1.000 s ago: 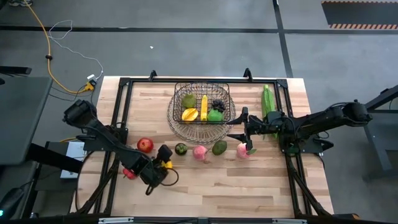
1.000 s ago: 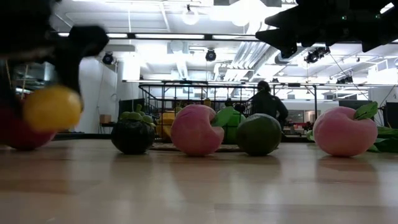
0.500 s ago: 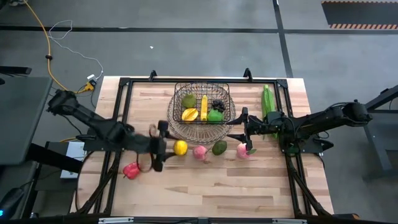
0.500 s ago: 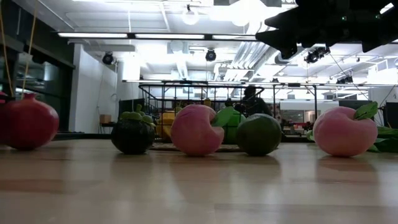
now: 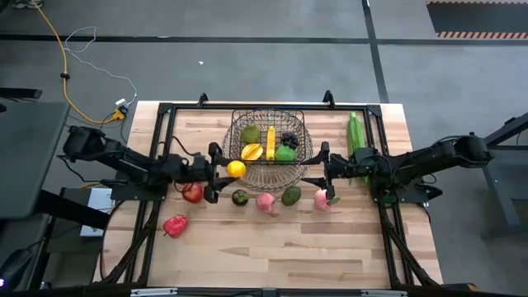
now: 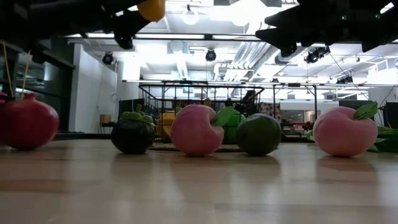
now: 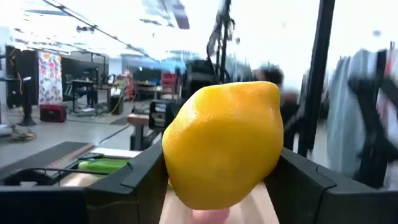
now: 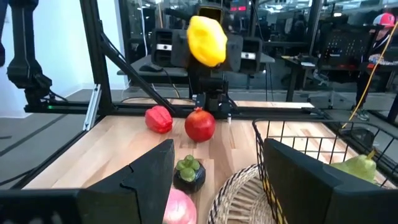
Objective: Build produce basket
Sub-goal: Put the lemon into the black wire basket
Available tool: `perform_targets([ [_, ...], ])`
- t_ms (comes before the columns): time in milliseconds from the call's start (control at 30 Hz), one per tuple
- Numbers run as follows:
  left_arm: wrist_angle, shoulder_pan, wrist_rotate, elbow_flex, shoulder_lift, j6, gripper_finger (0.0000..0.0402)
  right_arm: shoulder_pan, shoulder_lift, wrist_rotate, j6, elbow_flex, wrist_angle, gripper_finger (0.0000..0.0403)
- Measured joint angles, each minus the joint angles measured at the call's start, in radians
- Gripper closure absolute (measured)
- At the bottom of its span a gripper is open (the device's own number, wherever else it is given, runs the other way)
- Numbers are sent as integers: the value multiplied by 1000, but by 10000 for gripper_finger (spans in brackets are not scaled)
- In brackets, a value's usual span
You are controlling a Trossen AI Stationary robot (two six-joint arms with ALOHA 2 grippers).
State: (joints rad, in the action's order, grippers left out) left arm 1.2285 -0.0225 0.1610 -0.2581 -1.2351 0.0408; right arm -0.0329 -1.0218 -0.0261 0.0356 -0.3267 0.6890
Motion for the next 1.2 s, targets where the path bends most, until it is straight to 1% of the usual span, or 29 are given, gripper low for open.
perform_targets([
  [67,53,-1,-2,12,-28,24,185,0,0,0,14,0,10,165],
  [133,69,-10,-4,11,-44,27,185,0,0,0,17,0,20,165],
  [500,70,-27,3,-12,-98,35,185,0,0,0,18,0,31,165],
  [1000,69,-27,10,-12,-100,35,185,0,0,0,33,0,31,165],
  [1067,69,-27,11,-12,-100,35,185,0,0,19,33,0,31,165],
  [1200,69,-27,11,-12,-100,38,185,0,0,101,8,0,31,165],
])
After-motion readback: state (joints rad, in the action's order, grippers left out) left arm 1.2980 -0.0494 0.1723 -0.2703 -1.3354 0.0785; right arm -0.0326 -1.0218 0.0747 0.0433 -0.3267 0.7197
